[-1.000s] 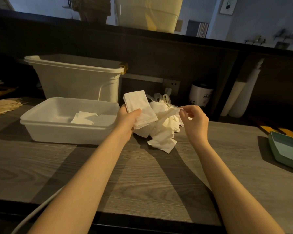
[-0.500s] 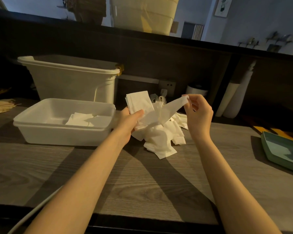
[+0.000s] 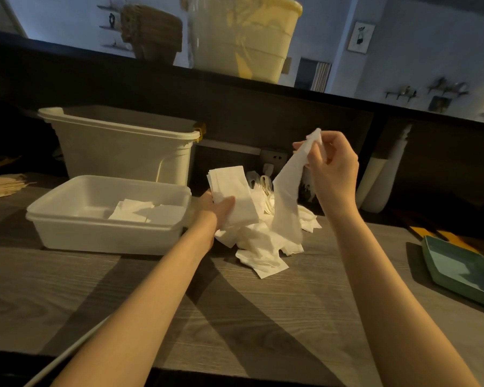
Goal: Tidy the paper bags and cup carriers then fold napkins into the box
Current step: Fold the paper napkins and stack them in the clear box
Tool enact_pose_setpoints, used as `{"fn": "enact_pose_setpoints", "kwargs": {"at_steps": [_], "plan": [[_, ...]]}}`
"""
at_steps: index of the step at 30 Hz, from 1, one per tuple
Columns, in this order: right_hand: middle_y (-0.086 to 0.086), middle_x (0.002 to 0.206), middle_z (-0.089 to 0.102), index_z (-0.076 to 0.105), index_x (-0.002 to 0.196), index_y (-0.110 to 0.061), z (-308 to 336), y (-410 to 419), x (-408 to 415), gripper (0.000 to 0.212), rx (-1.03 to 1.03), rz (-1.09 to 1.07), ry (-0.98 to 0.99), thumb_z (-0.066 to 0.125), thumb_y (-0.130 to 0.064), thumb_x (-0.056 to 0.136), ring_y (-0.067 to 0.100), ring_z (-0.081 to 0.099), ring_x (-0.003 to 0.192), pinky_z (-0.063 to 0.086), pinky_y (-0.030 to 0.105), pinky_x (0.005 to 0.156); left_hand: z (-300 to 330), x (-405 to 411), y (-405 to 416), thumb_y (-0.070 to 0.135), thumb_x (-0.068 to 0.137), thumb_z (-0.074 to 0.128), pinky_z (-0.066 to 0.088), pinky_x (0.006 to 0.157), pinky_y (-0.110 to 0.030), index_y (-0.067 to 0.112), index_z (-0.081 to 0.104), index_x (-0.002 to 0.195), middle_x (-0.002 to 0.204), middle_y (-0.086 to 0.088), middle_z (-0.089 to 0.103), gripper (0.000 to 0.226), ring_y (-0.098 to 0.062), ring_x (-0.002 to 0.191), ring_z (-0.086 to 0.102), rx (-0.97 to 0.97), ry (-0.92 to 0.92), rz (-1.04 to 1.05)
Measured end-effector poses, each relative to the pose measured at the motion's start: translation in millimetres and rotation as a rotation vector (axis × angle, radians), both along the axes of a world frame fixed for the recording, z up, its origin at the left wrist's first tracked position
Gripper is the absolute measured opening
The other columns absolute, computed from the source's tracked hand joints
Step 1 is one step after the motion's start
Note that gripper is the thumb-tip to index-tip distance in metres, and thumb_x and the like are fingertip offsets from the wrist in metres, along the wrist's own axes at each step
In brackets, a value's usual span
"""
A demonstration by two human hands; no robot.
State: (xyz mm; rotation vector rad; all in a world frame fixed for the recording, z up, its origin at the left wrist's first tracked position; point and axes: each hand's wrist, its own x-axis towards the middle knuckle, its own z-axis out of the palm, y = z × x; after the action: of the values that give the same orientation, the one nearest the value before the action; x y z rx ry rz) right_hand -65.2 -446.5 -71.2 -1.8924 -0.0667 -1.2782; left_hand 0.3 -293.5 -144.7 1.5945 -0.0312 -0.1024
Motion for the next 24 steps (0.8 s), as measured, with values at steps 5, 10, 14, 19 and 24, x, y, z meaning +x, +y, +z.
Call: {"fn": "enact_pose_setpoints", "kwargs": {"at_steps": [5, 10, 14, 19, 24], "plan": [[-0.006, 0.096, 0.054, 0.058, 0.114, -0.005, 3, 2, 1, 0.024, -0.115, -0.072, 0.075, 0.058, -0.013, 0.092, -0.004, 0.050, 0.076, 0.042, 0.000, 0.066, 1, -3, 0, 0.022, 0.092, 0.057, 0.045, 0.094, -0.041, 0.012, 0.042, 0.133, 0.130, -0.012, 0.050, 0.045, -0.029, 0.117, 0.050, -0.005, -0.043, -0.033], [-0.009, 0.094, 0.055, 0.059, 0.115, -0.011, -16, 3, 10, 0.026, -0.194, -0.069, 0.234, 0.057, -0.023, 0.093, 0.001, 0.053, 0.075, 0.054, 0.023, 0.071, 1, -4, -1, 0.023, 0.093, 0.055, 0.045, 0.096, -0.040, 0.016, 0.042, 0.134, 0.129, -0.009, 0.051, 0.045, -0.024, 0.108, 0.050, -0.076, 0.020, -0.001], [-0.002, 0.100, 0.063, 0.062, 0.115, -0.015, -27, -1, 19, 0.027, -0.238, -0.166, 0.317, 0.055, -0.030, 0.094, 0.009, 0.054, 0.081, 0.050, 0.027, 0.071, -3, -8, 1, 0.020, 0.094, 0.053, 0.046, 0.096, -0.041, 0.016, 0.042, 0.134, 0.126, -0.006, 0.053, 0.041, -0.022, 0.109, 0.051, -0.082, -0.042, -0.008], [-0.003, 0.098, 0.064, 0.066, 0.108, -0.016, -31, -3, 15, 0.020, -0.291, -0.135, 0.319, 0.059, -0.026, 0.091, 0.011, 0.057, 0.082, 0.050, 0.027, 0.071, -2, -6, 2, 0.019, 0.094, 0.052, 0.044, 0.098, -0.042, 0.015, 0.041, 0.135, 0.129, -0.008, 0.052, 0.043, -0.025, 0.116, 0.050, -0.039, -0.064, 0.034], [-0.013, 0.088, 0.058, 0.066, 0.097, -0.019, -45, -1, -16, 0.010, -0.485, 0.047, 0.458, 0.063, -0.025, 0.088, 0.006, 0.054, 0.073, 0.049, 0.022, 0.067, -3, -1, 3, 0.019, 0.094, 0.052, 0.042, 0.099, -0.041, 0.014, 0.041, 0.136, 0.131, -0.009, 0.050, 0.043, -0.027, 0.119, 0.049, 0.014, -0.060, 0.075]]}}
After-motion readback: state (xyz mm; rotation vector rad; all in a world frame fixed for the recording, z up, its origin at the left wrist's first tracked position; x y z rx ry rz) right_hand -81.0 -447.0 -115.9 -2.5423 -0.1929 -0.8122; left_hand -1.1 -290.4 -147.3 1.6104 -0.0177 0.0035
